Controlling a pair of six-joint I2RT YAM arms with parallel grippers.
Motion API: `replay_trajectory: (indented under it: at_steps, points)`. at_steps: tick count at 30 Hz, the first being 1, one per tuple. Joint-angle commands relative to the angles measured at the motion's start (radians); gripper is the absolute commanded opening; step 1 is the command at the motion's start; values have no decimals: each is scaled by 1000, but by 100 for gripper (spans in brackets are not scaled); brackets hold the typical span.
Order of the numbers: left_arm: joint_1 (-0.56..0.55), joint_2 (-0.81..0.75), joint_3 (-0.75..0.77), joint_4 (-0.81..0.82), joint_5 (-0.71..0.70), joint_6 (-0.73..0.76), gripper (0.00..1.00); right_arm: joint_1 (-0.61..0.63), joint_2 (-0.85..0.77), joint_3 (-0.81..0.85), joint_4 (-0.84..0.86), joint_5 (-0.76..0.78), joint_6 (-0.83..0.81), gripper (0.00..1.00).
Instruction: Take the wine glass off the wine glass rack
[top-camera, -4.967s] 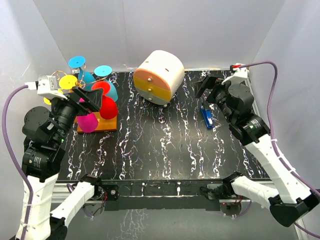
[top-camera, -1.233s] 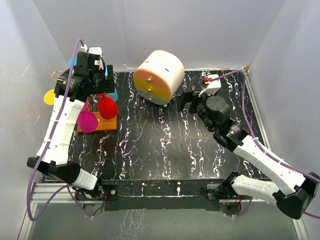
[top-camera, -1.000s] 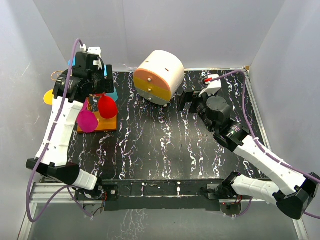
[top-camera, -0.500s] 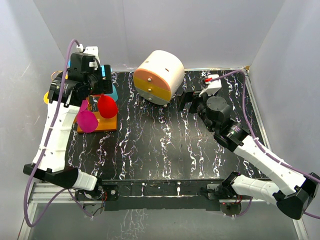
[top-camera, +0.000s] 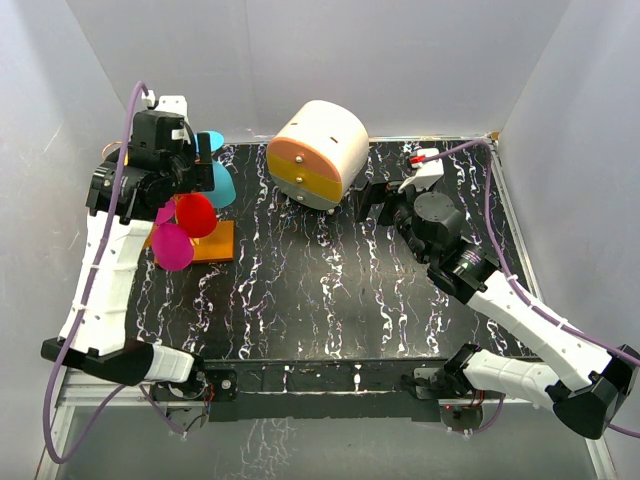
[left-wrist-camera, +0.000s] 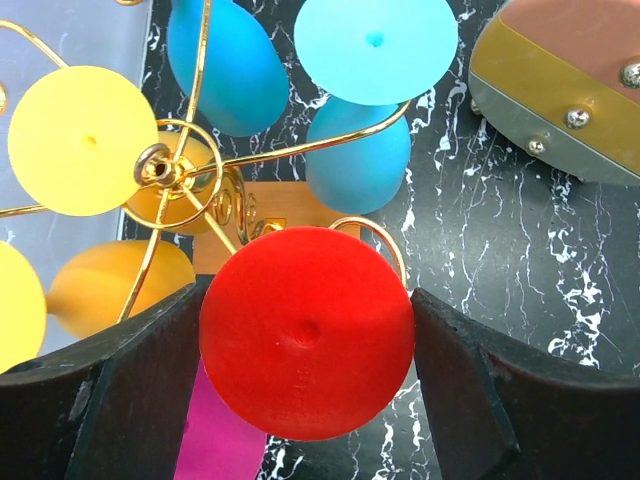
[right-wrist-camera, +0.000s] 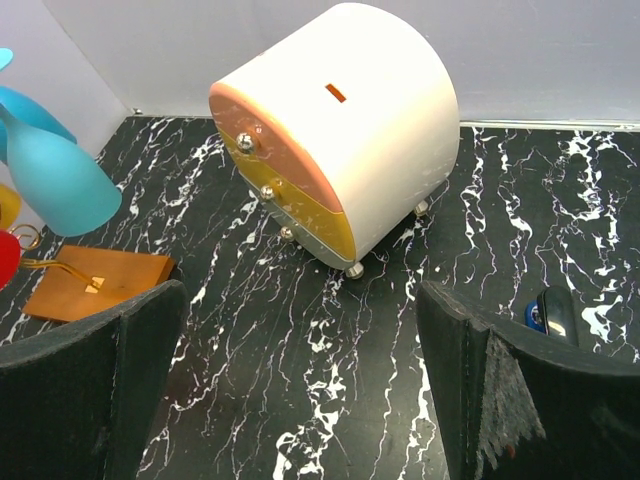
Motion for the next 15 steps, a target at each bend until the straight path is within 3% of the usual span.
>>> replay_trajectory:
  at_steps: [1,9,15]
  points:
    - [-4,-40,-4,44,-75,18,62,-3,-4,-1,73,0,13,98]
    - [-2,70,64,99,-79,-3,63,-3,-14,-8,65,-6,27,98]
    - [-1,125,136,125,32,-34,63,-3,-16,-19,59,-30,53,98]
